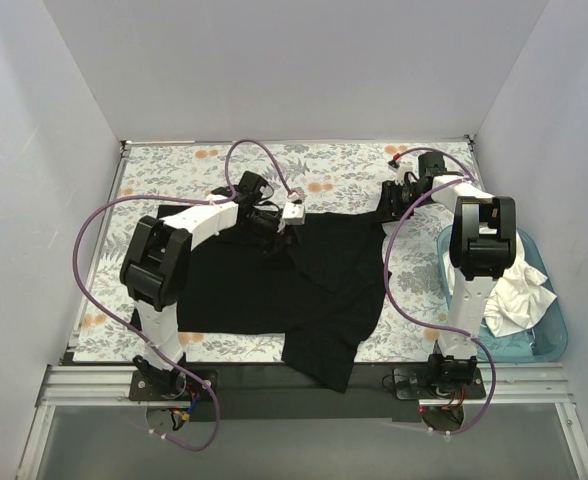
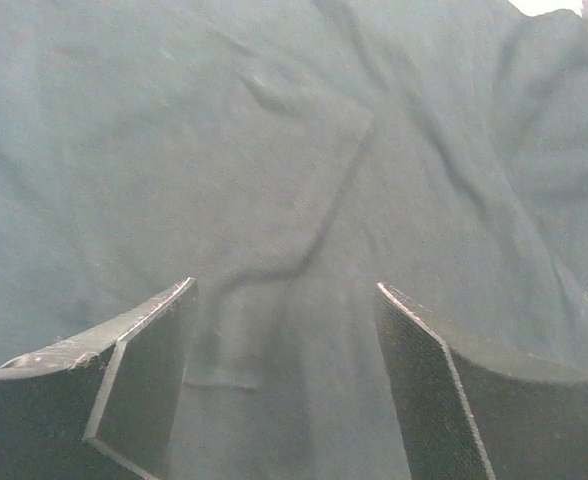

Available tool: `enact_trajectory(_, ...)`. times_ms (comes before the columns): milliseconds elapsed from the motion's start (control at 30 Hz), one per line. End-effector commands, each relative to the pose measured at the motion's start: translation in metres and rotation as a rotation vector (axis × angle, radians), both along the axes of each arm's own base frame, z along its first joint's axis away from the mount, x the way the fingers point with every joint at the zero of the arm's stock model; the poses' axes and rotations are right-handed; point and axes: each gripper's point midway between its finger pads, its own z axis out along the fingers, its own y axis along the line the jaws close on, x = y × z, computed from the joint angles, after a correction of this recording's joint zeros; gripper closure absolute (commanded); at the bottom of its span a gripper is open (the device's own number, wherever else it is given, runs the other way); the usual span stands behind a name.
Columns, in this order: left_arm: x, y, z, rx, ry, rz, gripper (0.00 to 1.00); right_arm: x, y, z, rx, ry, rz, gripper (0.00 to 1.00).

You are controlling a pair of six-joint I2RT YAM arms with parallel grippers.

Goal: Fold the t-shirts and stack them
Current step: Fold the tshirt

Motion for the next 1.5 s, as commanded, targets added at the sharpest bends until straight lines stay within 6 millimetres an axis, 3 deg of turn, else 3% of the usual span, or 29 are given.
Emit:
enact_trajectory(0,0.023,-0.023,0.052,-0.123,-0.076,0.051,0.32,0.013,0.003,0.045,0.028,-0.111,0.010,0.51)
enact_trajectory(33,0.039,-0.026,0.060,-0.148,-0.090,0.103,0.35,0.016,0.003,0.050,0.027,-0.130,0.005,0.52)
enact_trajectory(100,0.052,-0.025,0.072,-0.168,0.000,0.197,0.39,0.017,0.003,0.063,0.032,-0.162,-0.006,0.53)
enact_trajectory(200,0.086,-0.002,0.086,-0.181,0.106,0.406,0.43,0.022,0.005,0.073,-0.003,-0.198,-0.009,0.52)
enact_trajectory(300,0.120,0.043,0.087,-0.156,0.189,0.635,0.45,0.021,0.013,0.075,-0.110,-0.251,0.017,0.53)
enact_trajectory(333,0.133,0.070,0.088,-0.155,0.196,0.717,0.45,0.023,0.009,0.073,-0.169,-0.266,0.005,0.53)
enact_trajectory(400,0.144,0.102,0.080,-0.119,0.225,0.838,0.46,0.020,0.014,0.082,-0.189,-0.304,0.029,0.54)
enact_trajectory(433,0.152,0.131,0.074,-0.098,0.247,0.925,0.46,0.018,0.025,0.085,-0.191,-0.316,0.056,0.55)
enact_trajectory(500,0.160,0.164,0.063,-0.055,0.279,1.032,0.47,0.012,0.037,0.085,-0.214,-0.323,0.098,0.56)
enact_trajectory(533,0.166,0.200,0.053,-0.027,0.308,1.130,0.47,0.004,0.051,0.082,-0.228,-0.310,0.133,0.56)
enact_trajectory(600,0.171,0.231,0.043,0.013,0.324,1.229,0.47,-0.004,0.062,0.071,-0.254,-0.290,0.170,0.57)
enact_trajectory(633,0.177,0.257,0.035,0.043,0.327,1.306,0.46,-0.005,0.062,0.066,-0.278,-0.280,0.172,0.57)
enact_trajectory(767,0.176,0.303,0.006,0.155,0.363,1.447,0.46,-0.008,0.047,0.030,-0.382,-0.203,0.165,0.57)
enact_trajectory(867,0.172,0.325,-0.017,0.221,0.392,1.520,0.46,-0.009,0.024,0.005,-0.508,-0.166,0.158,0.58)
enact_trajectory(967,0.166,0.333,-0.039,0.280,0.435,1.540,0.46,-0.012,0.007,-0.015,-0.581,-0.120,0.159,0.58)
enact_trajectory(1200,0.158,0.348,-0.074,0.400,0.475,1.589,0.48,-0.002,-0.018,-0.037,-0.710,-0.087,0.190,0.58)
enact_trajectory(1333,0.163,0.354,-0.084,0.422,0.477,1.607,0.48,0.022,-0.027,-0.046,-0.764,-0.105,0.180,0.58)
enact_trajectory(1467,0.181,0.354,-0.089,0.393,0.494,1.613,0.49,0.067,-0.030,-0.035,-0.789,-0.186,0.146,0.58)
